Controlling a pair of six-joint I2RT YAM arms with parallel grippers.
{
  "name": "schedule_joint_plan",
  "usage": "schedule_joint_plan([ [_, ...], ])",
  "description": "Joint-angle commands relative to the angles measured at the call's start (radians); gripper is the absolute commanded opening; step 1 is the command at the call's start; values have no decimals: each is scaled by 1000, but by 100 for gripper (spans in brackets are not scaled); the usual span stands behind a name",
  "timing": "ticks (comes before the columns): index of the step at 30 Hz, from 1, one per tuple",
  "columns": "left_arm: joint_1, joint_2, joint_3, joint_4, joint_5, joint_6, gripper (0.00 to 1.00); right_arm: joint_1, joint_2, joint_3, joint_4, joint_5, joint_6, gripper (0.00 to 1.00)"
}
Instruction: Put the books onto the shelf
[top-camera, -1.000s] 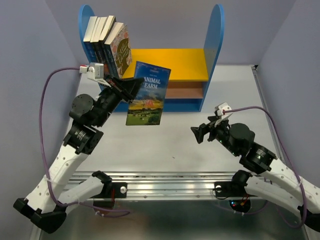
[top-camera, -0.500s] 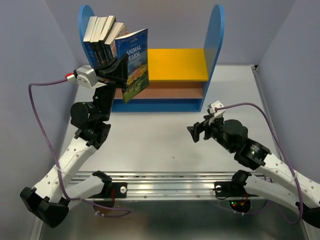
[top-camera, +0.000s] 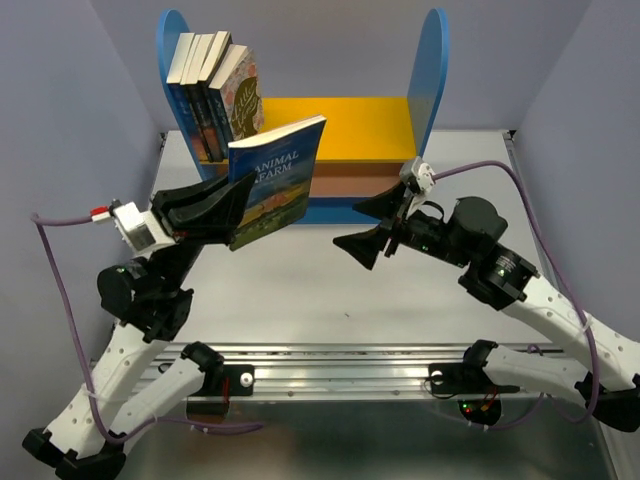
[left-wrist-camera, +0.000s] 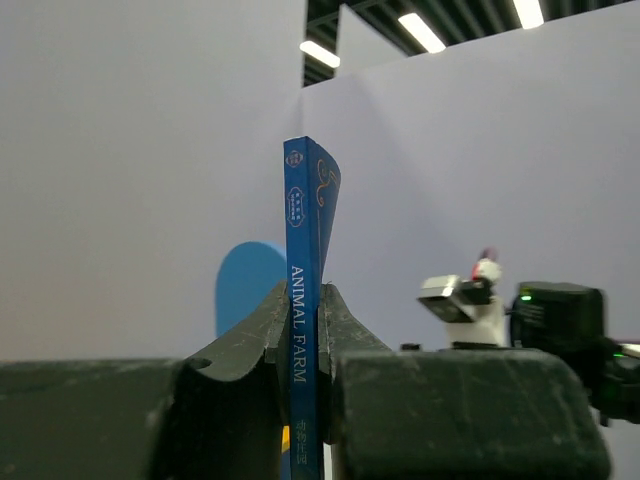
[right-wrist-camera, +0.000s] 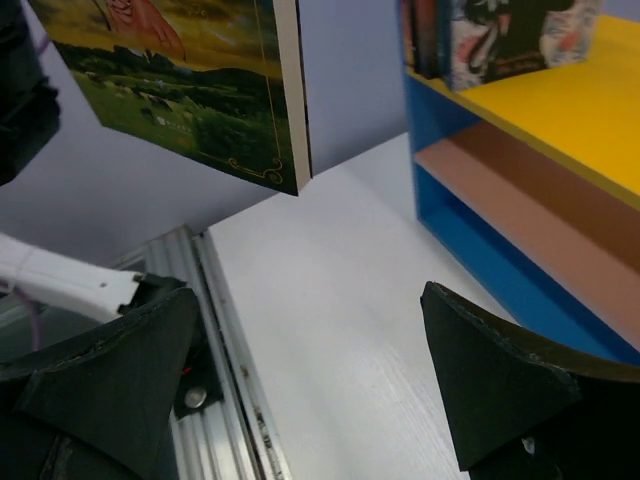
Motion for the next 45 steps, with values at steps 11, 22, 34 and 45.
schedule_joint_plan([
  [11, -5, -15, -34, 185, 241, -317, 0, -2, 140, 207, 186, -472, -29, 100],
  [22, -7, -110, -173, 248, 214, -452, 0, -2, 157, 216, 209, -557, -55, 7],
  [34, -7, -160, -176, -307, 353, -398, 90, -2, 142, 269, 1, -478, -238, 1],
  [45, -5, -237, -156, -585, 331, -284, 57, -2, 157, 371, -156, -649, -256, 1],
])
